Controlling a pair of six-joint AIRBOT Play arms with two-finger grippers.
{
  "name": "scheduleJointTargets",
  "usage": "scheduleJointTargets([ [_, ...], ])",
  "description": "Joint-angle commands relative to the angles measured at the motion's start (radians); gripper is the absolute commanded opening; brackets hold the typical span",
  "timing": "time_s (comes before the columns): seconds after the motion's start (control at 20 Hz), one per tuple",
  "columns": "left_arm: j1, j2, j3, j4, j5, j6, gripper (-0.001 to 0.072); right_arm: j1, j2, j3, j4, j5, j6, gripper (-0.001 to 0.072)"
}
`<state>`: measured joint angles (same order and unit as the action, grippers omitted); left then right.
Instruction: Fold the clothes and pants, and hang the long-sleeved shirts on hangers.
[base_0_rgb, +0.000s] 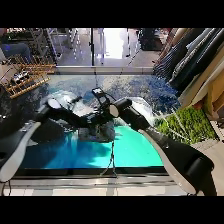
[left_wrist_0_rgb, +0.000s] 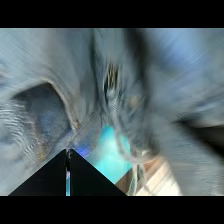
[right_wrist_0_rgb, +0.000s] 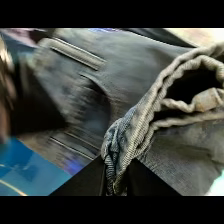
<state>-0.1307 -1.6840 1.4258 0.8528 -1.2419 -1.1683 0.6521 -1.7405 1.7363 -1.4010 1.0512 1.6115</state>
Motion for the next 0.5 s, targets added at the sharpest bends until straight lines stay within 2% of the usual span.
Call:
scheduleJointTargets([
  [0.0,0.131,0.118,0.0,0.007,-0.016,-0.086,0.0007,0.028,-0.059,0.019,0.131,-0.082,-0.08,0.0053],
  [0.1,0.205,0.15,0.0,0.006,-0.017,-0.116,0.0007,0.028,-0.115,0.019,0.243,-0.12,-0.098,0.0054],
  [0.25,0.263,0.181,0.0,0.006,-0.053,-0.115,0.0007,0.028,-0.205,0.019,0.462,-0.135,-0.205,0.0055],
  [0.3,0.269,0.192,0.0,0.006,-0.067,-0.115,0.0007,0.027,-0.219,0.019,0.508,-0.128,-0.237,0.0077],
  [0.35,0.27,0.201,0.0,0.006,-0.074,-0.115,0.0007,0.022,-0.222,0.019,0.515,-0.118,-0.243,0.022],
  [0.4,0.269,0.209,0.0,0.006,-0.083,-0.114,0.0007,0.013,-0.218,0.027,0.512,-0.09,-0.247,0.033],
  [0.45,0.264,0.217,0.0,0.005,-0.09,-0.114,0.0007,-0.003,-0.209,0.048,0.518,-0.024,-0.273,0.039],
])
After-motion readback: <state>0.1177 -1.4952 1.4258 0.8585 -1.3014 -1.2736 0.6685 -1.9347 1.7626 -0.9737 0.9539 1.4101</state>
